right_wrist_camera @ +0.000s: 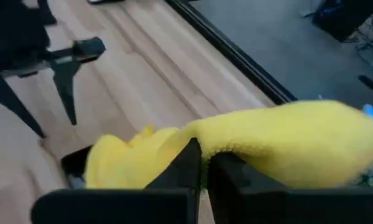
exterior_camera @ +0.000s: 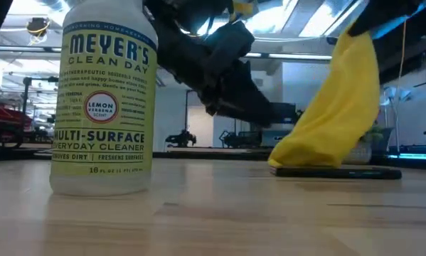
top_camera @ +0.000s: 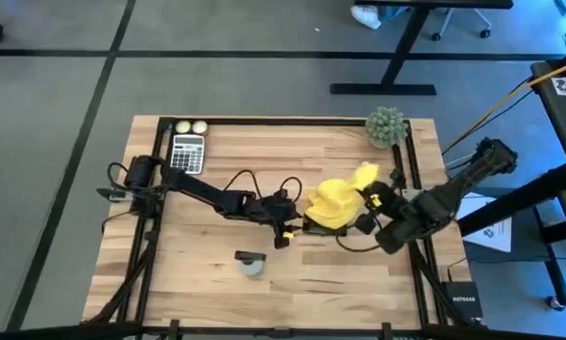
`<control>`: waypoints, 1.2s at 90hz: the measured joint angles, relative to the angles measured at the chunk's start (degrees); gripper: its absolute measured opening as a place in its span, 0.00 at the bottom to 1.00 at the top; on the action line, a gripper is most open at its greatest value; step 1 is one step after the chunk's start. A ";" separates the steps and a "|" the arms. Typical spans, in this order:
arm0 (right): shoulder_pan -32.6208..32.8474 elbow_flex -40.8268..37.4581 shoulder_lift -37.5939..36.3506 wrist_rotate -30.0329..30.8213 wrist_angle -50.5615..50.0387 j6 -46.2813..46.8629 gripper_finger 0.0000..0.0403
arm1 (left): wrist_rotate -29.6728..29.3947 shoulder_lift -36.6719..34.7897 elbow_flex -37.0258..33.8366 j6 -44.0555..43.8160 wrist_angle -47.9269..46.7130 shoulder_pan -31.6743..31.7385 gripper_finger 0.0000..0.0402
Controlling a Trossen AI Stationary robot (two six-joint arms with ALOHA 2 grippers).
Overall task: Apply microfiber cloth
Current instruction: Wipe the front of the black cellphone with yellow microfiber cloth
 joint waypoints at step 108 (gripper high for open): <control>-13.54 -13.91 36.37 -23.27 65.58 -21.56 0.00 | -2.26 12.51 0.76 0.06 7.09 0.79 0.38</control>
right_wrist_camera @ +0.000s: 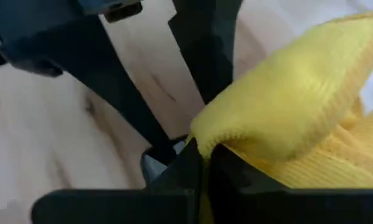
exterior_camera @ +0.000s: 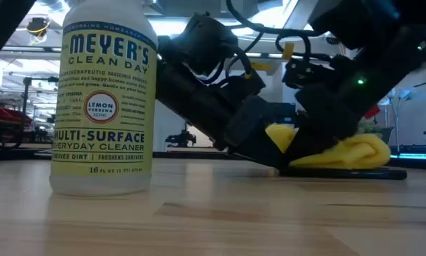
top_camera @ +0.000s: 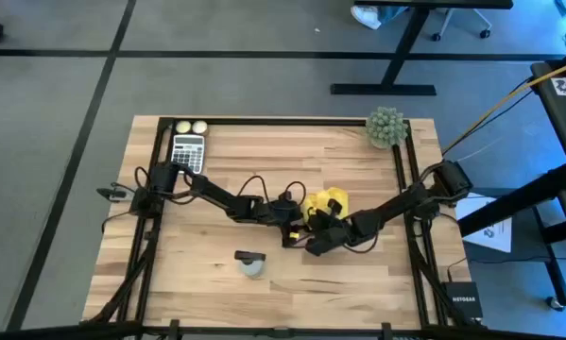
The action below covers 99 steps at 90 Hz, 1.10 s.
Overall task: Apply microfiber cloth
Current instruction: Wipe the front of the black cellphone with yellow microfiber cloth
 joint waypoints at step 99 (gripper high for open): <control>4.14 2.31 -0.30 0.12 3.91 -5.18 0.00 | -0.36 -7.02 -0.20 3.33 -9.85 -0.37 0.38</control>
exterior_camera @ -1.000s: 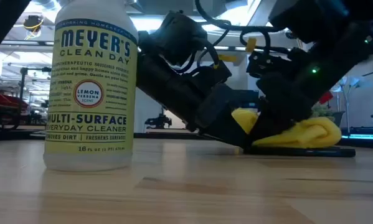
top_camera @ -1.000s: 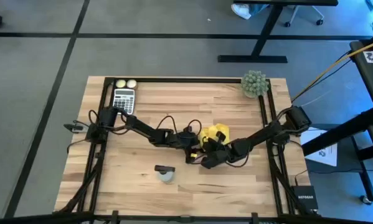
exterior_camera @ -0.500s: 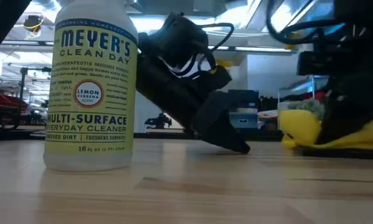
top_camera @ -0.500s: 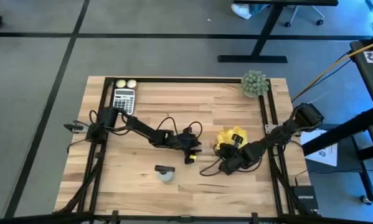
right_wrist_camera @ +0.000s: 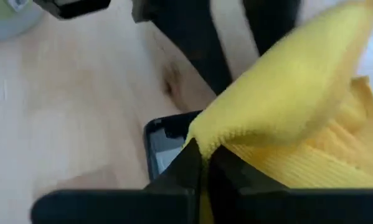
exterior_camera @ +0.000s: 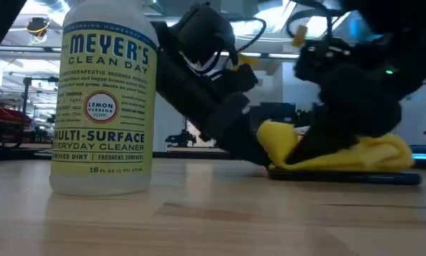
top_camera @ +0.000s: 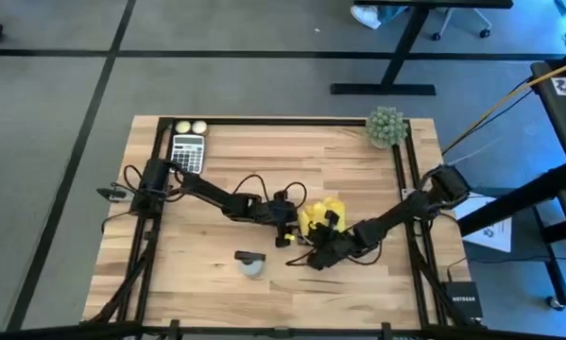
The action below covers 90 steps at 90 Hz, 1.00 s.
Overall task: Apply microfiber cloth
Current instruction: Wipe the front of the black cellphone with yellow microfiber cloth
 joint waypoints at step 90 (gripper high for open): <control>0.79 2.71 -11.68 1.74 -21.60 2.78 0.00 | 4.04 4.30 0.39 1.46 3.46 -1.49 0.38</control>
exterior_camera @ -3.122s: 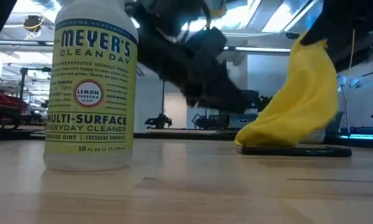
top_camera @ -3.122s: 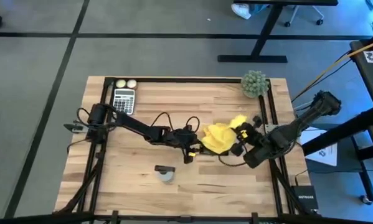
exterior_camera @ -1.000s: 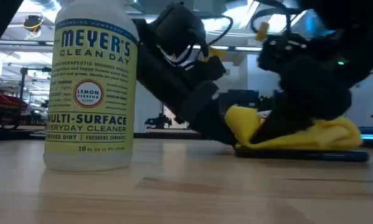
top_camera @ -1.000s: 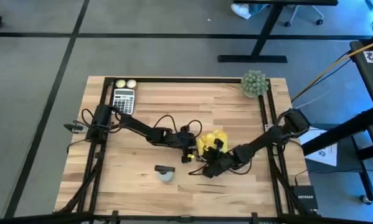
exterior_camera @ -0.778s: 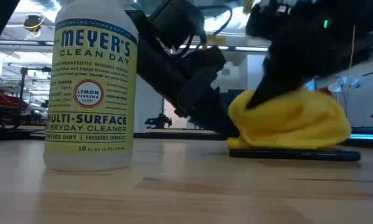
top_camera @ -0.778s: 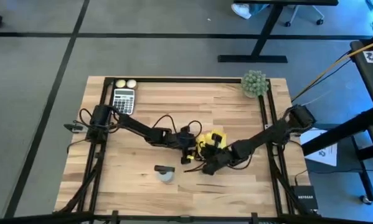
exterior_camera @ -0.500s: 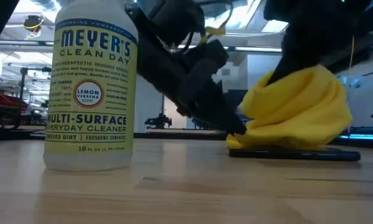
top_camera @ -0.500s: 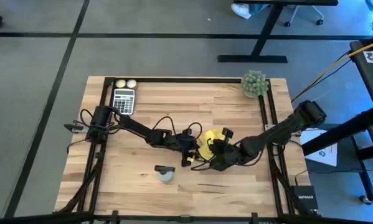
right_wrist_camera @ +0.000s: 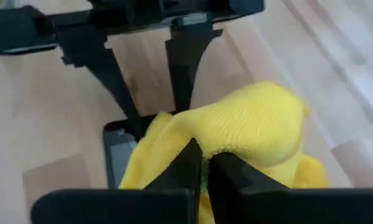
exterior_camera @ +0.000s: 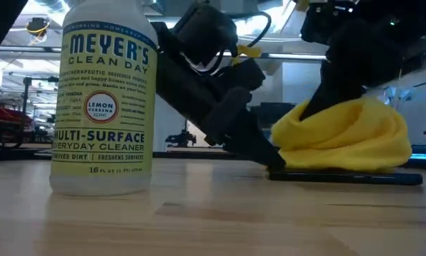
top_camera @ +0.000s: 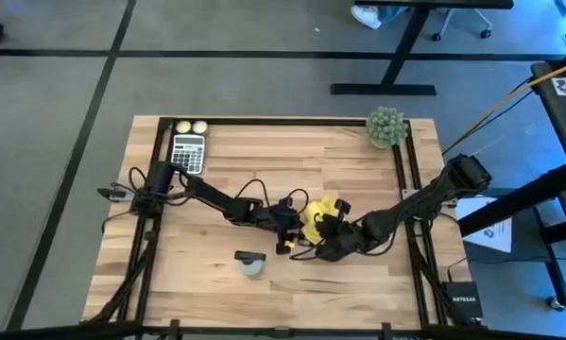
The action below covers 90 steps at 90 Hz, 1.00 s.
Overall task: Apply microfiber cloth
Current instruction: Wipe the front of the black cellphone with yellow microfiber cloth
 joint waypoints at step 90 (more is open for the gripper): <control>3.54 -3.79 -0.06 -16.45 -14.28 7.59 0.00 | -0.13 2.08 -0.10 0.04 0.91 0.09 0.38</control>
